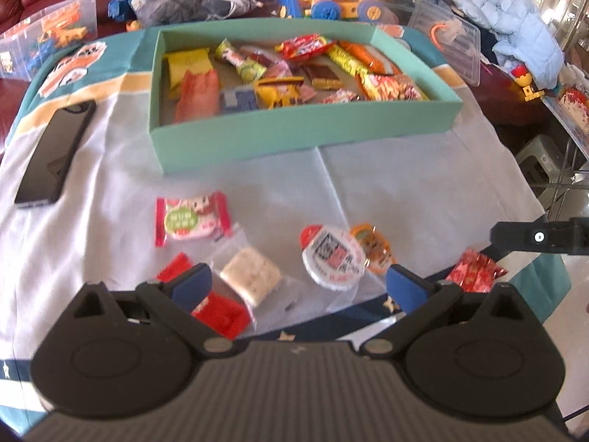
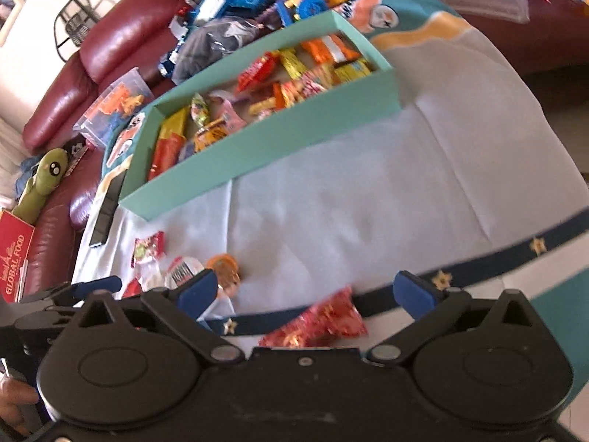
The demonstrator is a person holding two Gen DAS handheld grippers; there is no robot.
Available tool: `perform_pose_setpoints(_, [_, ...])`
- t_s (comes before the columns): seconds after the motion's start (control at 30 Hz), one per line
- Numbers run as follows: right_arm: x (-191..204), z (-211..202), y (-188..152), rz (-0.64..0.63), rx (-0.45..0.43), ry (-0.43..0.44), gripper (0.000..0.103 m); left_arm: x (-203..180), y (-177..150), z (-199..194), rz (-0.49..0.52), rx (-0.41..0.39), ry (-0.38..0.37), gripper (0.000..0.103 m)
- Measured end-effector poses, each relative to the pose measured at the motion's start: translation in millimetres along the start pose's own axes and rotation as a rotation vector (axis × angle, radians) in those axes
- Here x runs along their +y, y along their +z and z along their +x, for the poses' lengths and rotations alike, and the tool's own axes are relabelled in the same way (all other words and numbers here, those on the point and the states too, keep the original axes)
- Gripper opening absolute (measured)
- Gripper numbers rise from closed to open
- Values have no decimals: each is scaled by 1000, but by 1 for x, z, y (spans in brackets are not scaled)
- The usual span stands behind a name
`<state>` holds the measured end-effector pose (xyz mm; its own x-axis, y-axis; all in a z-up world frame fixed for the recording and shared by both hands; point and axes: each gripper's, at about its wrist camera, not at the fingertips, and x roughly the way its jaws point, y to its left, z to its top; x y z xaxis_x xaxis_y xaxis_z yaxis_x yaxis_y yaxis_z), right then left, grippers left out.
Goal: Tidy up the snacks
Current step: 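Move left gripper toward the remaining snacks while right grasps red foil wrapper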
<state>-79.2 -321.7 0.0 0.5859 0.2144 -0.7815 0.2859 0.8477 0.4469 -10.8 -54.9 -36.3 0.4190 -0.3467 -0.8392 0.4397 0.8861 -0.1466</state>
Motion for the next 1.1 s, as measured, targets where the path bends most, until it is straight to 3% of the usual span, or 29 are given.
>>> perform_pose_setpoints(0.1, [-4, -2, -4, 8, 7, -7, 102, 3, -4, 2, -5, 9, 3, 103])
perform_pose_setpoints(0.23, [-10, 2, -9, 7, 54, -12, 85, 2, -7, 4, 8, 7, 13, 103])
perform_pose_setpoints(0.33, [-13, 6, -17, -2, 110, -13, 54, 1, -7, 8, 10, 18, 14, 103])
perform_pose_setpoints(0.37, [-15, 8, -21, 3, 131, -4, 34, 1, -8, 9, 9, 22, 14, 103])
perform_pose_setpoints(0.4, [-15, 10, -23, 7, 149, 6, 22, 1, -8, 11, 9, 27, 15, 103])
perform_pose_setpoints(0.57, [-8, 20, -24, -33, 131, 4, 20, -2, -8, 14, 29, 37, 30, 103])
perform_pose_setpoints(0.73, [-4, 37, -3, -57, 78, 2, 21, -4, -2, 20, 40, 41, 43, 103])
perform_pose_setpoints(0.93, [0, 52, 3, -50, 84, 25, 35, -20, 4, 33, 114, 54, 39, 103])
perform_pose_setpoints(1.1, [10, 55, 0, -101, 51, 12, 36, -29, 9, 43, 174, 41, 47, 98])
